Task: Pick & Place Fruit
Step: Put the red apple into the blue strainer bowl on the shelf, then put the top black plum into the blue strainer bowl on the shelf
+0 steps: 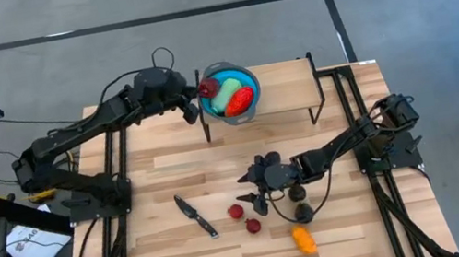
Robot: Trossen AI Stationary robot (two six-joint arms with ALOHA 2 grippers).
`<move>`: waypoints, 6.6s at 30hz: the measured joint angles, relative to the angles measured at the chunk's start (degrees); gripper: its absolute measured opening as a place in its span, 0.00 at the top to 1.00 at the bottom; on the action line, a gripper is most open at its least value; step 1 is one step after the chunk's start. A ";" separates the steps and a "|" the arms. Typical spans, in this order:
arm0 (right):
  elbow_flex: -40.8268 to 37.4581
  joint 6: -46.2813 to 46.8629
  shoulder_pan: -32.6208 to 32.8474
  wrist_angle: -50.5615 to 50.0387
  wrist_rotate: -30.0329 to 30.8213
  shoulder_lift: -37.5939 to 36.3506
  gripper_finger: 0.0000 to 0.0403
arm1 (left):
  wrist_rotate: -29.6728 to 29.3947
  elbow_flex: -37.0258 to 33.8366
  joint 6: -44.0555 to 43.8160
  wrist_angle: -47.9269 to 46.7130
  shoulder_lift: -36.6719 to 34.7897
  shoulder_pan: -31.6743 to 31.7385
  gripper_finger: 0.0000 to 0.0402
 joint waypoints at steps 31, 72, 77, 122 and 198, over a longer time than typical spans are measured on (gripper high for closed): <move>0.00 -0.02 -0.77 -0.13 0.01 0.00 0.33 | 2.35 -0.02 0.41 8.74 4.13 2.30 0.98; -2.58 17.15 -7.13 -35.22 10.34 0.46 0.33 | 2.05 -46.25 -13.74 33.46 -25.94 -27.28 0.98; -2.89 10.35 -7.64 -28.23 15.33 1.07 0.33 | 2.05 -46.23 -13.73 33.75 -25.94 -27.28 0.98; -7.27 2.51 -9.50 -1.56 29.98 9.87 0.22 | 2.13 -46.23 -17.99 42.05 -3.56 -27.23 0.98; -7.30 -1.96 -8.95 12.81 30.20 10.32 0.34 | 2.14 -46.23 -17.99 44.39 -3.56 -27.08 0.98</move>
